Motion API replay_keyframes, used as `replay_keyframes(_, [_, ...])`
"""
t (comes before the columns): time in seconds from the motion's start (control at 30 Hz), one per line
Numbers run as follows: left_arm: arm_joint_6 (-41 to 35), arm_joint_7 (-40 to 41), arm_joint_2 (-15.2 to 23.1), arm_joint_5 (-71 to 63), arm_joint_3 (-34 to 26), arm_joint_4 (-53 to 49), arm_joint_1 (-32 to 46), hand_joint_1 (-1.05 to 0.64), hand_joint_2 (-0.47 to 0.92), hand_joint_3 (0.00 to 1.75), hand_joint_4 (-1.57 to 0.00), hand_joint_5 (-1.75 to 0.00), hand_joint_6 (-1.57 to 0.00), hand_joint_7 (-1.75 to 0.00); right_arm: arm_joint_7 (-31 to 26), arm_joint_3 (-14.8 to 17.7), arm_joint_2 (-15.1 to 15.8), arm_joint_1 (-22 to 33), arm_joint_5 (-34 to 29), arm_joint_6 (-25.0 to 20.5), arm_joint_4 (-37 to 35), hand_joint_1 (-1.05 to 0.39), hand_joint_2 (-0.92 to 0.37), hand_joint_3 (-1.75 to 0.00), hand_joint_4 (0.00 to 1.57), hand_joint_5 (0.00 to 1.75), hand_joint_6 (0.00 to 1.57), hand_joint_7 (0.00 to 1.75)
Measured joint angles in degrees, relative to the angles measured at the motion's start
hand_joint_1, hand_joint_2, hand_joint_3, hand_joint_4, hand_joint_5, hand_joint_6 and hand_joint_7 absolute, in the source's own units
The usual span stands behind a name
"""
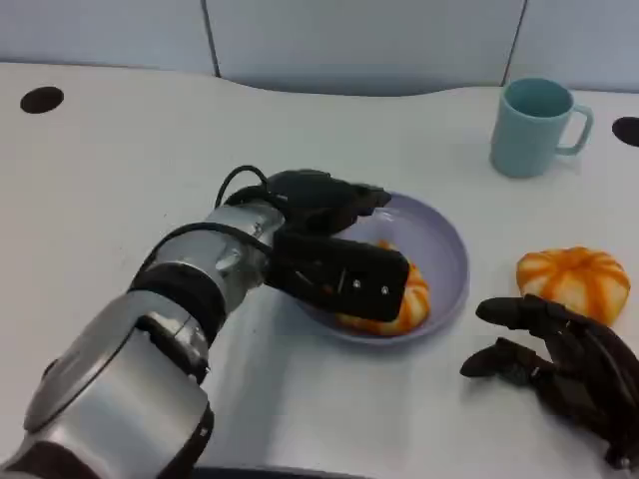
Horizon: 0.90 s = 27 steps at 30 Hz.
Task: Grasp the bread from the table and place it into the plate.
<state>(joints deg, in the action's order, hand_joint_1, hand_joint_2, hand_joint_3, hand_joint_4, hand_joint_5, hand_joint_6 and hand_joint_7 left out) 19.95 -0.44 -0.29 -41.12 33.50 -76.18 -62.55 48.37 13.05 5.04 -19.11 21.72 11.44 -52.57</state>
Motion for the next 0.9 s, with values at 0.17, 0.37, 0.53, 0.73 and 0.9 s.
replay_keyframes(0.17, [2.4, -1.0, 1.1, 3.9, -3.6, 0.3, 0.0, -0.92, 0.92, 0.28, 0.0, -0.39, -0.18, -0.05, -0.1, 0.0, 0.1, 0.0, -0.1, -0.6, 0.3, -0.41, -0.92, -0.04, 0.7, 1.04, 0.86, 0.46])
replay_keyframes(0.37, [6.1, -1.1, 3.1, 6.0, -6.1, 0.8, 0.7, -0.9, 0.92, 0.29, 0.0, -0.47, -0.19, -0.07, 0.0, 0.1, 0.2, 0.0, -0.1, -0.3, 0.0, -0.39, -0.92, -0.06, 0.68, 1.04, 0.85, 0.46])
replay_keyframes(0.53, [8.4, -0.8, 4.5, 7.1, -7.4, 1.1, 1.4, -0.89, 0.92, 0.33, 0.0, -0.48, -0.19, -0.08, -0.3, 0.1, 0.4, 0.0, -0.3, -0.4, 0.2, -0.4, -0.92, -0.06, 0.69, 1.04, 0.85, 0.48])
replay_keyframes(0.73, [13.1, 1.1, 6.6, 9.0, -9.9, 2.1, 3.7, -0.84, 0.92, 0.35, 0.0, -0.62, -0.23, -0.11, -0.6, 0.0, 0.4, 0.0, -1.0, -0.2, 0.3, -0.4, -0.92, -0.05, 0.69, 1.05, 0.85, 0.49])
replay_keyframes(0.9, [17.3, 1.5, 8.1, 13.2, -13.9, 2.6, 6.5, -0.77, 0.92, 0.32, -0.04, -0.75, -0.29, -0.13, -0.8, 0.1, 0.4, -0.1, -1.1, 0.4, -0.1, -0.41, -0.92, -0.04, 0.69, 1.04, 0.84, 0.5])
